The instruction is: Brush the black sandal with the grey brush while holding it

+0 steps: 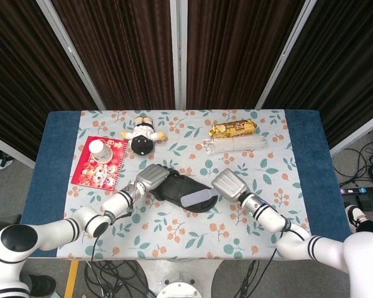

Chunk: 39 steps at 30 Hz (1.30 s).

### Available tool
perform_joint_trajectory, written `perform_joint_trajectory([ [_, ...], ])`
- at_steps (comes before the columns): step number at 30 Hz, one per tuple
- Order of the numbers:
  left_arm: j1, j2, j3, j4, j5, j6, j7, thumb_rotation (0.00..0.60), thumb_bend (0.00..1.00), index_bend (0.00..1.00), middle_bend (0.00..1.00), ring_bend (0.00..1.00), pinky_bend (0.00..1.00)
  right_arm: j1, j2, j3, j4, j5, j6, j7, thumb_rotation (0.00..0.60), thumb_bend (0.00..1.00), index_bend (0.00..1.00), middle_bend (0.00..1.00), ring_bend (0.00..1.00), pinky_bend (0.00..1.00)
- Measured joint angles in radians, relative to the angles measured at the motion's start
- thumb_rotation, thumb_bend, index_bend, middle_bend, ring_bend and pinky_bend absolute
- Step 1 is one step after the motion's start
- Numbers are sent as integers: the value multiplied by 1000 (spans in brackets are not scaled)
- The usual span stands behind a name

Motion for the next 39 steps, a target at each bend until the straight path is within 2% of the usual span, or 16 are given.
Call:
perform_joint_trajectory([
  [4,-2,0,3,-4,-1,1,10,600,229,427,472,287,265,-12,50,0,-53,-12,29,40,600,849,1000,1000,1000,1000],
  [7,-4,0,3,-9,-5,2,19,600,229,427,472,287,265,-15,59,22,-58,-17,65,98,600,849,1000,1000,1000,1000],
  [10,-5,2,3,-12,-11,1,26,600,228,426,472,287,265,-8,41,44,-36,-9,74,111,600,849,1000,1000,1000,1000],
  [15,-5,6,3,-15,-25,-1,39,600,229,426,472,287,265,24,-32,59,39,20,3,71,600,849,1000,1000,1000,1000],
  [19,-5,11,4,-18,-32,-1,48,600,229,426,472,287,265,28,-44,38,50,24,-24,42,600,849,1000,1000,1000,1000],
  [24,-5,10,5,-18,-34,1,52,600,229,426,472,287,265,-2,20,0,4,10,-10,42,600,849,1000,1000,1000,1000],
  [30,-7,9,7,-19,-33,3,59,600,228,426,472,287,265,-37,104,-20,-54,-22,48,148,600,850,1000,1000,1000,1000],
  [35,-6,12,8,-29,-36,8,70,600,229,425,472,287,265,-40,99,19,-26,-32,109,250,600,847,1000,1000,1000,1000],
  [39,-6,15,7,-32,-44,9,78,600,229,424,472,287,265,-14,29,47,40,-15,73,256,600,845,1000,1000,1000,1000],
])
